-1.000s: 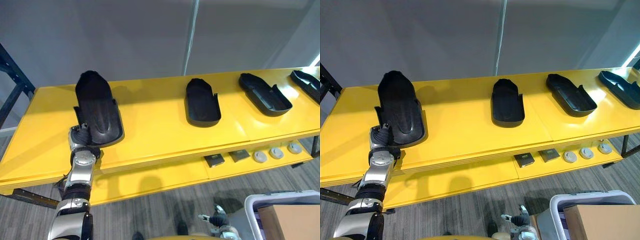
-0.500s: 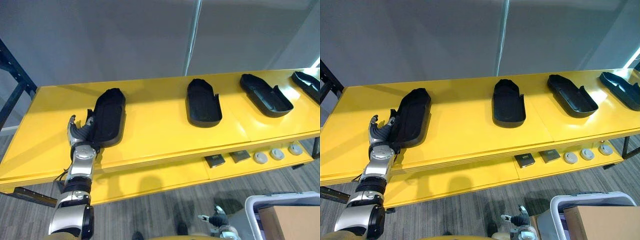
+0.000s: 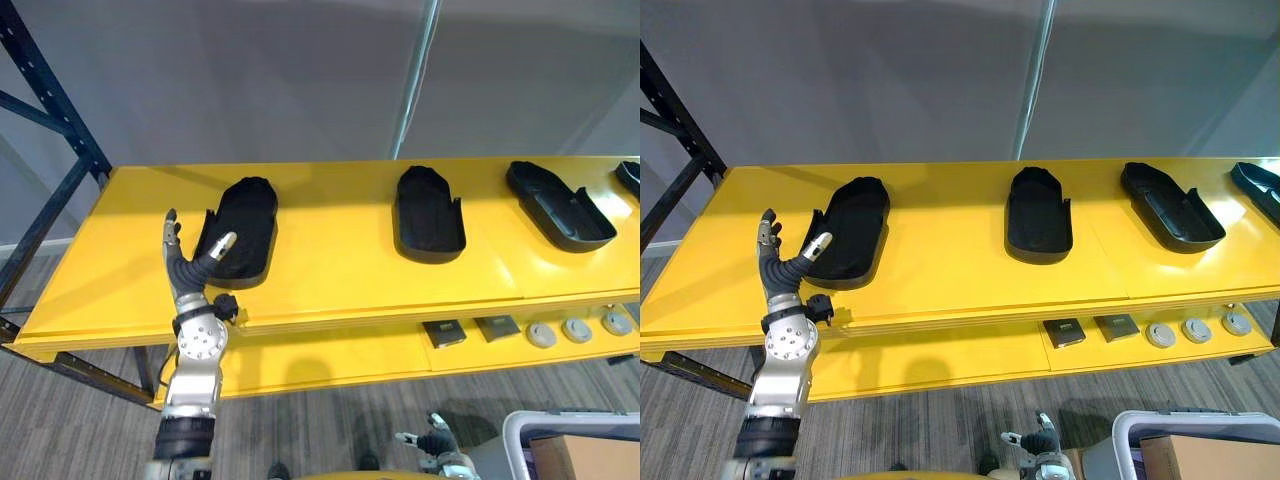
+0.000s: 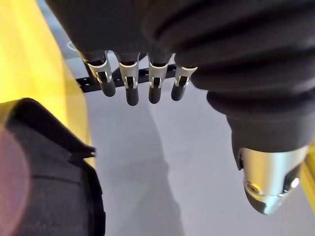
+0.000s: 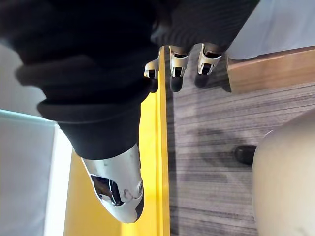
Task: Walk over and take plastic housings, then place them on the shelf
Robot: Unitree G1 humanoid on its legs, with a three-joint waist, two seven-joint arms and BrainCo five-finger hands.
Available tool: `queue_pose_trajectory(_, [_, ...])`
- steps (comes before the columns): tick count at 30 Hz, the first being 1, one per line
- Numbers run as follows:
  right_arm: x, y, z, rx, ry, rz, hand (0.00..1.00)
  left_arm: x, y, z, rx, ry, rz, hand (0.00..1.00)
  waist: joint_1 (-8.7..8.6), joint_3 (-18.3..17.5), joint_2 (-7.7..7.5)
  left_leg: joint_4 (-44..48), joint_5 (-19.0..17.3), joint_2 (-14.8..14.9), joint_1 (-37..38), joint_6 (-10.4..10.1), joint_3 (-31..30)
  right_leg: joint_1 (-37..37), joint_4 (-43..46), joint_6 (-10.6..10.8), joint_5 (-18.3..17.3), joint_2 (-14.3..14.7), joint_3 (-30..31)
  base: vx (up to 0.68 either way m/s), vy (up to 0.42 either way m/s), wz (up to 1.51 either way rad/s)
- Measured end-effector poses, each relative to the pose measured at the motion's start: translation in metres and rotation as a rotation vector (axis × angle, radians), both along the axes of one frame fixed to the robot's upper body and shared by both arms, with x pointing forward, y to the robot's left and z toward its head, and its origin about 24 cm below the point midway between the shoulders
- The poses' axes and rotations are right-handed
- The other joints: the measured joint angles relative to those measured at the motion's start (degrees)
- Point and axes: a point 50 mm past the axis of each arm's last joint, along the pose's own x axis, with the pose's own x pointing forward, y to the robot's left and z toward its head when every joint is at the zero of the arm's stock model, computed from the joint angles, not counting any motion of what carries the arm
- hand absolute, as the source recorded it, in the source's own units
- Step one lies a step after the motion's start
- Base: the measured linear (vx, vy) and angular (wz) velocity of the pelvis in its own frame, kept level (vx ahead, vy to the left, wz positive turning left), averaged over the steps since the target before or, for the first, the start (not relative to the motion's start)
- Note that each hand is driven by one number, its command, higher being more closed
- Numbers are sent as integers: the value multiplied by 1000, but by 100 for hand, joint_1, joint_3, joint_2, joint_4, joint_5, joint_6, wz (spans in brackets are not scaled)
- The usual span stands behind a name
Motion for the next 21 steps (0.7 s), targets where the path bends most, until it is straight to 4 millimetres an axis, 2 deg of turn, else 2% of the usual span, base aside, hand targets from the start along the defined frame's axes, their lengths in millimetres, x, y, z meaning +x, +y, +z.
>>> queue_pose_trajectory(4, [0,0,0,-1,-5,-1,0,-17,-21,-15,107,63,-69,100,12,0,-1,-1,-19,22,7,-21,28,-7,8,12,-8,-10,25,-10,0,-2])
queue_pose_trajectory(7, [0,0,0,-4,-9,-4,0,-26,-25,-26,155,126,-101,100,26,-2,2,-1,-5,21,27,-3,70,-6,15,22,-15,3,49,-17,-3,-6])
queue_pose_trajectory(11, [-3,0,0,-5,-4,-5,0,-26,-30,-37,176,186,-143,100,130,-7,4,-1,-5,23,33,-4,113,-4,15,46,-32,3,51,0,0,0])
queue_pose_trajectory(17, [-3,0,0,-8,-1,4,0,-27,-33,-63,192,320,-173,100,139,-21,-4,-2,-4,14,34,-4,169,-36,5,47,-30,1,114,3,1,-5])
queue_pose_trajectory(21, [-2,1,0,-6,-5,5,0,-27,-33,-74,208,376,-171,100,109,-32,-7,-2,-12,15,30,-13,201,-55,-20,29,-13,3,156,12,2,-7])
